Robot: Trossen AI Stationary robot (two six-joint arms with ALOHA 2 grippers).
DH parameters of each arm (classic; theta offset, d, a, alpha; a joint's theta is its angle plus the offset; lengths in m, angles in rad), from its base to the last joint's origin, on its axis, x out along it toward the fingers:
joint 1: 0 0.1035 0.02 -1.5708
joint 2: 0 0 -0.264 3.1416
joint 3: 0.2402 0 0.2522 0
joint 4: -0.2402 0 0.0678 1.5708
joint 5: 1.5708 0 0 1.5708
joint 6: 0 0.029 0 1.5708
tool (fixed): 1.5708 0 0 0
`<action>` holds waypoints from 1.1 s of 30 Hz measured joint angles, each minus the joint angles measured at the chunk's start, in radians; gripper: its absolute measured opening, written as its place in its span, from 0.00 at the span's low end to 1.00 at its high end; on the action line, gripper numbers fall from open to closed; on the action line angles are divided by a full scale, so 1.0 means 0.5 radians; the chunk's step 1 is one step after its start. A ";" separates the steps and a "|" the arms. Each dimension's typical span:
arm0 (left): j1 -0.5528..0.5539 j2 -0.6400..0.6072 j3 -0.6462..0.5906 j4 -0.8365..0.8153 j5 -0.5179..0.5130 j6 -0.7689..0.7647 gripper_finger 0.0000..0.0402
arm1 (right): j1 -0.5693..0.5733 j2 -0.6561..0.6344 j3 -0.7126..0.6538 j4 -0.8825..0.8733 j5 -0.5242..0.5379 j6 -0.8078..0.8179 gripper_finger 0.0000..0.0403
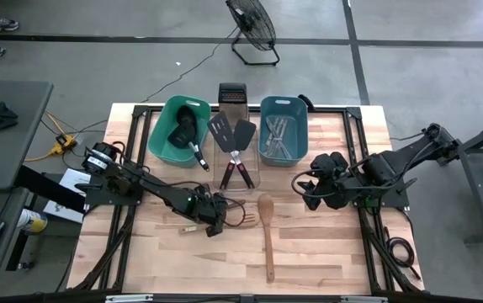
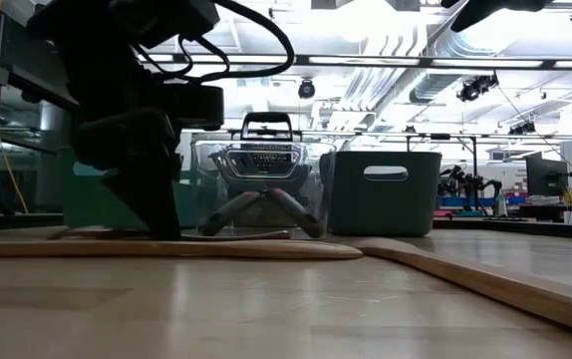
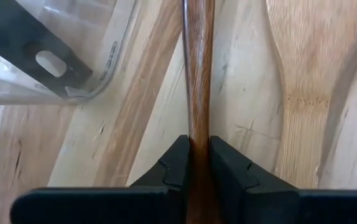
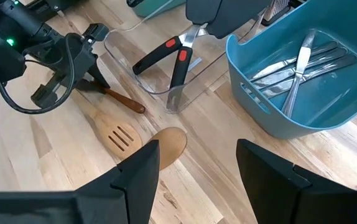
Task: Pick & Place Kitchen Items
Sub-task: Put the wooden spoon into the green bin
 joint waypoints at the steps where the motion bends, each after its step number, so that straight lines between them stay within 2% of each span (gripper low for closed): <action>1: 0.000 0.000 -0.001 -0.002 0.008 -0.001 0.10 | 0.000 0.000 0.000 0.000 -0.003 0.000 0.51; 17: -0.002 -0.018 -0.003 0.003 0.137 -0.017 0.10 | 0.000 0.000 0.000 0.000 -0.026 0.000 0.51; 33: -0.004 -0.191 -0.013 -0.095 0.197 -0.002 0.08 | 0.000 0.000 0.000 0.001 -0.026 -0.001 0.51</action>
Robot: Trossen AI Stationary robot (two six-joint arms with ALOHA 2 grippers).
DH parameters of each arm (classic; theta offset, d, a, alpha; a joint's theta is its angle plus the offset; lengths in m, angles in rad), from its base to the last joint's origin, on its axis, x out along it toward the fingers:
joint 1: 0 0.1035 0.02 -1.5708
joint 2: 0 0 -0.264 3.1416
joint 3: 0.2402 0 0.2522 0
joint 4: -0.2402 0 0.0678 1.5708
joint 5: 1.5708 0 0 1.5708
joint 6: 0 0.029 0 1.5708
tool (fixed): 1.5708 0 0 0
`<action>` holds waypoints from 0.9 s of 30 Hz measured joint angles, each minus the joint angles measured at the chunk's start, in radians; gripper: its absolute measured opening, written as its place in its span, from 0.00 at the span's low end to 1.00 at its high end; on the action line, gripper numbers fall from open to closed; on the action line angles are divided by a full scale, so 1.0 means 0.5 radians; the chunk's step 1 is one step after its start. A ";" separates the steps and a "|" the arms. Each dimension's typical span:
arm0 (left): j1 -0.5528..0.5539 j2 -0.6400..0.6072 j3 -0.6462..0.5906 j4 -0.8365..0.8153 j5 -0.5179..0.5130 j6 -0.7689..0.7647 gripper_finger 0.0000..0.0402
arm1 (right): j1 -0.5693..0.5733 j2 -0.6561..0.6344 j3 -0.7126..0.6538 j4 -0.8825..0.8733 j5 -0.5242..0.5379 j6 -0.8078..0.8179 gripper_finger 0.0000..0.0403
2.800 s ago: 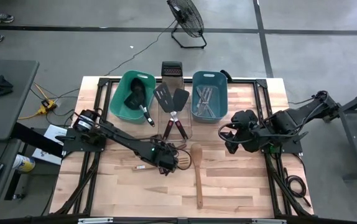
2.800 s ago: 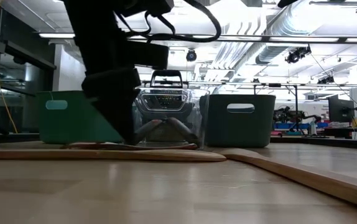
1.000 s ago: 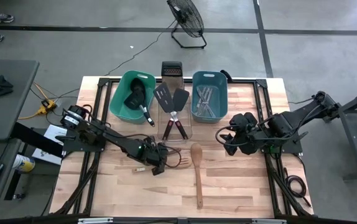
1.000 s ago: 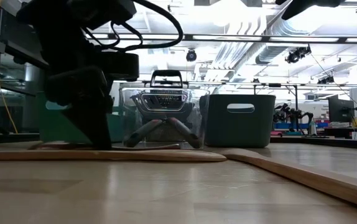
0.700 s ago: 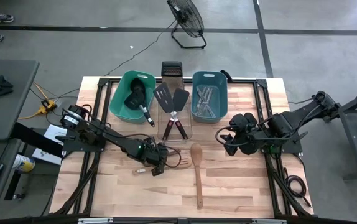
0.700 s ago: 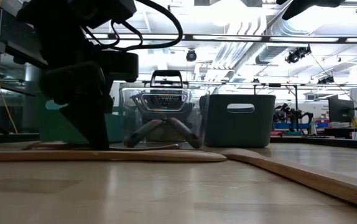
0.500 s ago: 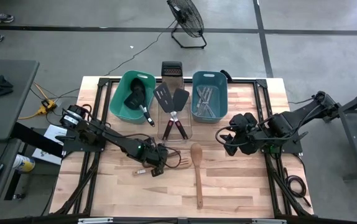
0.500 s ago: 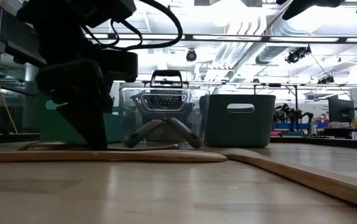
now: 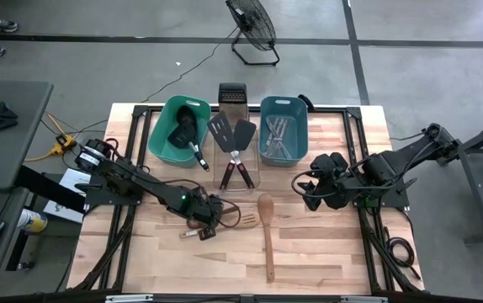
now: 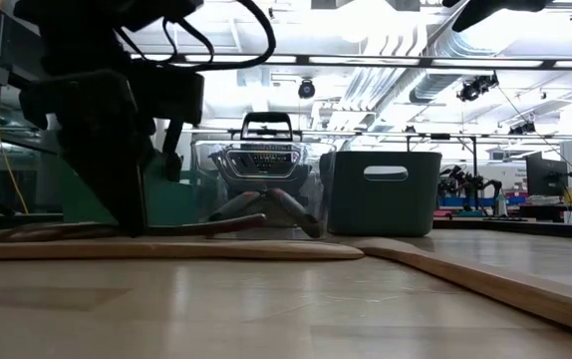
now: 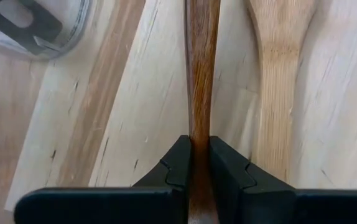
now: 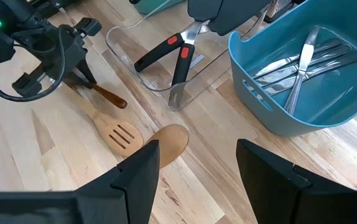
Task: Pick & Place Kitchen Items
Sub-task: Put the wooden spoon into the green bin
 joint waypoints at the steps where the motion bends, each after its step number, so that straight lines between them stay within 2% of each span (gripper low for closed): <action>1: 0.000 -0.001 0.000 0.000 0.001 0.000 0.08 | 0.000 0.000 0.000 0.000 0.000 0.000 0.51; 9: 0.000 -0.005 0.004 0.013 0.096 0.000 0.06 | 0.000 0.000 0.000 0.000 0.000 0.000 0.51; 11: 0.000 -0.029 0.004 0.008 0.107 -0.002 0.00 | 0.000 0.000 0.000 0.000 0.001 0.000 0.51; 27: 0.002 -0.129 0.008 -0.167 0.095 0.006 0.01 | -0.001 0.000 0.001 0.000 0.007 -0.008 0.51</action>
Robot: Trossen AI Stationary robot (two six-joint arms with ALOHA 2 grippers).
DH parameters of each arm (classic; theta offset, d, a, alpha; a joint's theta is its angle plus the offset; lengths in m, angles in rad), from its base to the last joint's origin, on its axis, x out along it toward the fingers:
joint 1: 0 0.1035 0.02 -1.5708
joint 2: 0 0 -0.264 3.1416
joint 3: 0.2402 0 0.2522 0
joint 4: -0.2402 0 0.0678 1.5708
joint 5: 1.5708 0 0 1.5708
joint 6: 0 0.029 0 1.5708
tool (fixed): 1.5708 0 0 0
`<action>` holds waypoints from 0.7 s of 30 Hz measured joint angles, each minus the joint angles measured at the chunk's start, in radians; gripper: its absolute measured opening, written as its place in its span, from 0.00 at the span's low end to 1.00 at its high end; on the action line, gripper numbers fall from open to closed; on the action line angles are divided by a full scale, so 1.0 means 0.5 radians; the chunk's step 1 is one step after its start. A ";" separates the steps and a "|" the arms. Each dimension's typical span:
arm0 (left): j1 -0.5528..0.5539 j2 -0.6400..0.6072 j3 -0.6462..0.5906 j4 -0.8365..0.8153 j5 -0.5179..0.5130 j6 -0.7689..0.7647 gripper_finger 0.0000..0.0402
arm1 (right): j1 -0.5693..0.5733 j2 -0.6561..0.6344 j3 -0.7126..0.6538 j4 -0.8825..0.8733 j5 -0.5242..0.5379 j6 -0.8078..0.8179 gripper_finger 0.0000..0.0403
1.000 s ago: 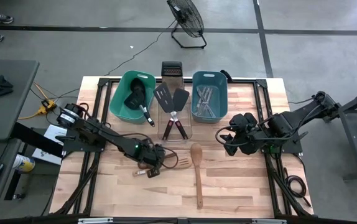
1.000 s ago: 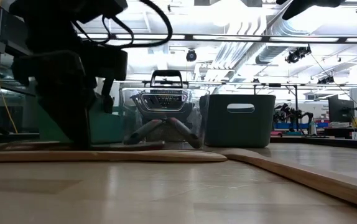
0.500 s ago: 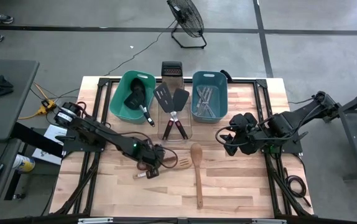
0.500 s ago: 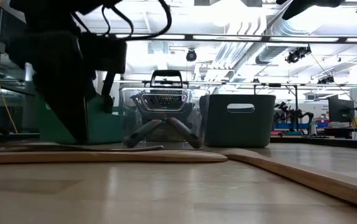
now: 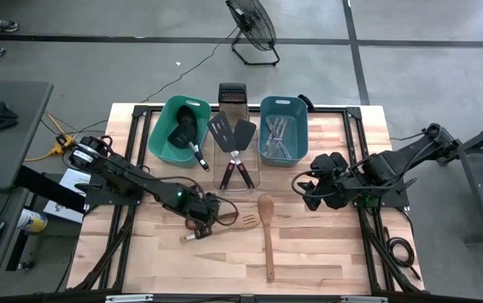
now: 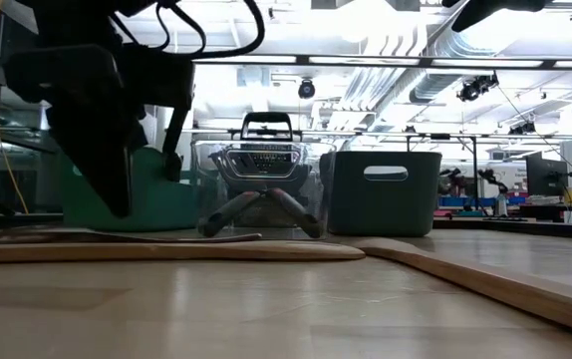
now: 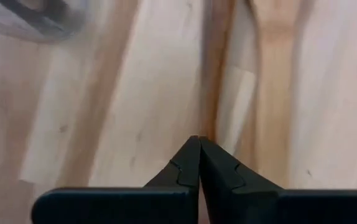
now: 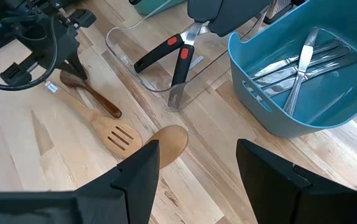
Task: Pick & Place Kitchen Items
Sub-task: Put the wooden spoon into the green bin
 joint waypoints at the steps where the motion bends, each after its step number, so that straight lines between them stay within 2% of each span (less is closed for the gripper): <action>1: 0.001 0.000 -0.001 0.010 0.034 0.006 0.03 | 0.000 0.000 0.000 0.000 0.001 0.000 0.51; 5: 0.000 0.000 0.000 0.009 0.145 0.058 0.17 | 0.000 0.000 0.000 0.000 0.000 0.000 0.51; 9: 0.000 0.000 0.000 -0.007 0.231 0.112 0.40 | 0.000 0.000 0.000 0.000 0.000 0.000 0.51; 13: -0.002 0.000 0.000 -0.084 0.221 0.163 0.60 | 0.001 0.000 0.000 0.000 0.001 0.002 0.51; 16: -0.002 -0.001 0.000 -0.148 0.166 0.170 0.68 | 0.000 0.000 0.000 0.000 0.000 0.003 0.51; 21: 0.000 -0.001 0.000 -0.160 0.183 0.264 0.71 | 0.000 0.000 0.000 0.000 0.000 0.007 0.51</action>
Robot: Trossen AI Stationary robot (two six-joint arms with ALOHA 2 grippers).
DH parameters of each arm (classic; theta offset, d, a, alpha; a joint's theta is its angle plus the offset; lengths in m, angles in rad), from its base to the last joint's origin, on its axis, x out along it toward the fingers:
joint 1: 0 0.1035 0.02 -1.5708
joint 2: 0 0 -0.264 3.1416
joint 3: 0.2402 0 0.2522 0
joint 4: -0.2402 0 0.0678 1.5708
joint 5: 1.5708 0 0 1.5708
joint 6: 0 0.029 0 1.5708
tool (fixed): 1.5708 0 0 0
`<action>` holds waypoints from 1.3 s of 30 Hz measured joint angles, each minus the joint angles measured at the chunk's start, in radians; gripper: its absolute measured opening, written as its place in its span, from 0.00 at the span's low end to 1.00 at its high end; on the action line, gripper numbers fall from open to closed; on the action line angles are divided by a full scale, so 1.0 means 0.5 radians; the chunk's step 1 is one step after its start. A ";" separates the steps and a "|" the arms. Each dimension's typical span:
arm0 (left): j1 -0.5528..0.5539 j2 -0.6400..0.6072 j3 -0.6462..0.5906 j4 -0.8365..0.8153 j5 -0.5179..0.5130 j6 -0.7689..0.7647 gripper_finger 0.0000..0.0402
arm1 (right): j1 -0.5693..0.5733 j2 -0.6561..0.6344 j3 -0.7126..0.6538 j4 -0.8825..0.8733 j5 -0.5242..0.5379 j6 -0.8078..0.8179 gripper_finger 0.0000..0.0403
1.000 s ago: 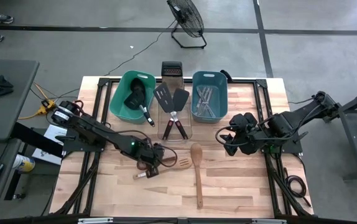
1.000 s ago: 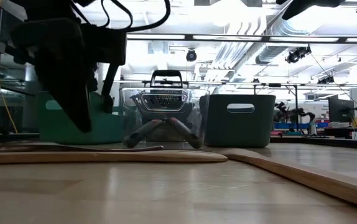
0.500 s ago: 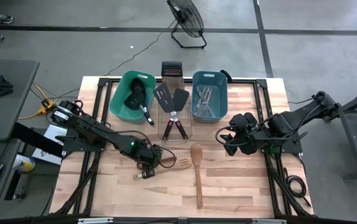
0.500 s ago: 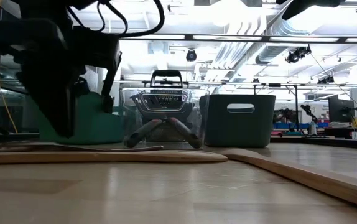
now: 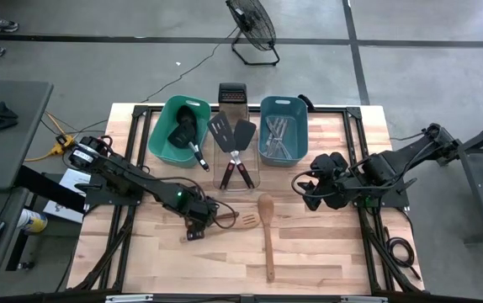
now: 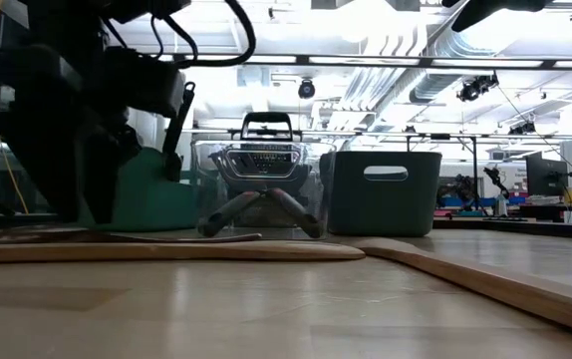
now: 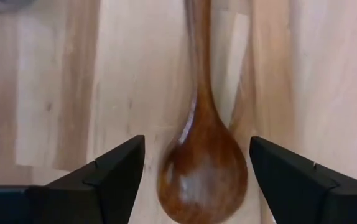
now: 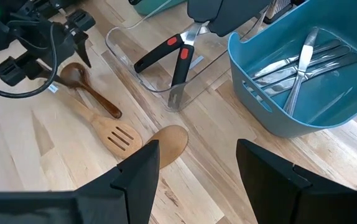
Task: Pick & Place Kitchen Items
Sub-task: Put the wooden spoon into the green bin
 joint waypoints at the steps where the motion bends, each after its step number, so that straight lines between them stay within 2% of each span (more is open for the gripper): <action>1: -0.001 0.002 0.000 -0.005 0.022 0.006 0.71 | 0.000 0.000 0.000 0.000 0.001 0.001 0.51; 10: -0.001 0.053 0.002 -0.054 0.045 0.104 0.71 | 0.000 -0.001 0.000 0.000 0.001 0.000 0.51; 16: -0.001 0.115 0.003 0.004 0.190 0.137 0.71 | 0.000 -0.002 -0.004 0.006 0.001 0.001 0.51; 29: -0.001 0.186 0.002 -0.184 0.222 0.218 0.75 | 0.001 -0.002 -0.078 0.046 -0.050 0.008 0.51; 35: 0.003 0.301 0.006 -0.271 0.306 0.246 0.69 | 0.001 -0.002 -0.078 0.047 -0.056 0.008 0.51; 39: 0.003 0.329 0.008 -0.279 0.291 0.272 0.65 | 0.001 -0.002 -0.078 0.047 -0.059 0.008 0.51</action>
